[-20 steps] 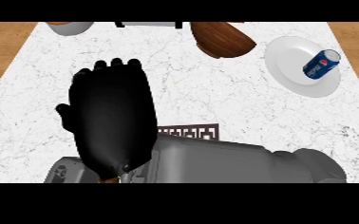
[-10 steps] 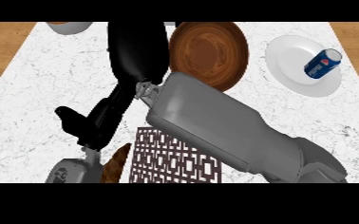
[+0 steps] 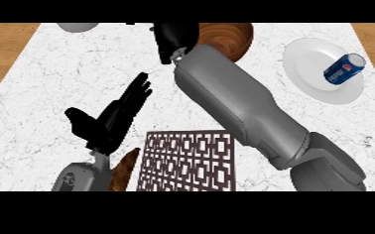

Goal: Pick the bell pepper from the placemat and place it in the bowl

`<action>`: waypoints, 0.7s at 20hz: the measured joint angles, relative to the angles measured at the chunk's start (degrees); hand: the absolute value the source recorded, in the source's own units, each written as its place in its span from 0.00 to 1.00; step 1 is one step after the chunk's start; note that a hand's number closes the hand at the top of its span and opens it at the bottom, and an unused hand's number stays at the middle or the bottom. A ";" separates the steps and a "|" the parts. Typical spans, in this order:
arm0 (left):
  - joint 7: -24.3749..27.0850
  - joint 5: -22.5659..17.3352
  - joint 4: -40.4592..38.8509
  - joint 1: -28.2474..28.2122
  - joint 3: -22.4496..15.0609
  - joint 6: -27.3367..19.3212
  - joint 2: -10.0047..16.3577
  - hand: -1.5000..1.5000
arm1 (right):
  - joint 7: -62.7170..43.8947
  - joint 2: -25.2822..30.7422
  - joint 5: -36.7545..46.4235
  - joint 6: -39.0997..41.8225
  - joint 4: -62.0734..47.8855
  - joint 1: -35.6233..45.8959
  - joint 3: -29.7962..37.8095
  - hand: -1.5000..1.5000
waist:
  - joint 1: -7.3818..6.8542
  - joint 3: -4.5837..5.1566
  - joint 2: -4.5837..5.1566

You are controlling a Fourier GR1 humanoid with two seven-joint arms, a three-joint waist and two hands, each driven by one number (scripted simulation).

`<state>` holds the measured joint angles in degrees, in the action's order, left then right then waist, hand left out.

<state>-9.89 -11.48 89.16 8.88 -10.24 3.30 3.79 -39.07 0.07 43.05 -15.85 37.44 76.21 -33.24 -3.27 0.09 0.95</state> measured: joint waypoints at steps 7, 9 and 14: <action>0.15 0.09 0.25 0.46 -0.44 0.70 -0.18 0.50 | 2.77 -0.06 -4.25 0.01 -13.36 0.88 4.75 0.00 | -1.34 0.00 0.59; 0.46 0.29 -0.10 0.84 -0.13 0.76 0.02 0.50 | 5.65 -0.06 -5.78 -1.68 -15.34 0.28 6.47 0.00 | -1.38 -0.02 0.68; 0.81 0.13 -0.48 1.26 0.08 1.26 0.00 0.50 | 12.99 -0.06 -10.81 -7.86 -16.15 -1.57 11.30 0.00 | -1.87 -0.09 0.90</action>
<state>-9.08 -11.35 88.67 10.14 -10.16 4.56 3.80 -26.08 0.00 32.24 -23.72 21.30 74.64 -21.94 -5.13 0.00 1.85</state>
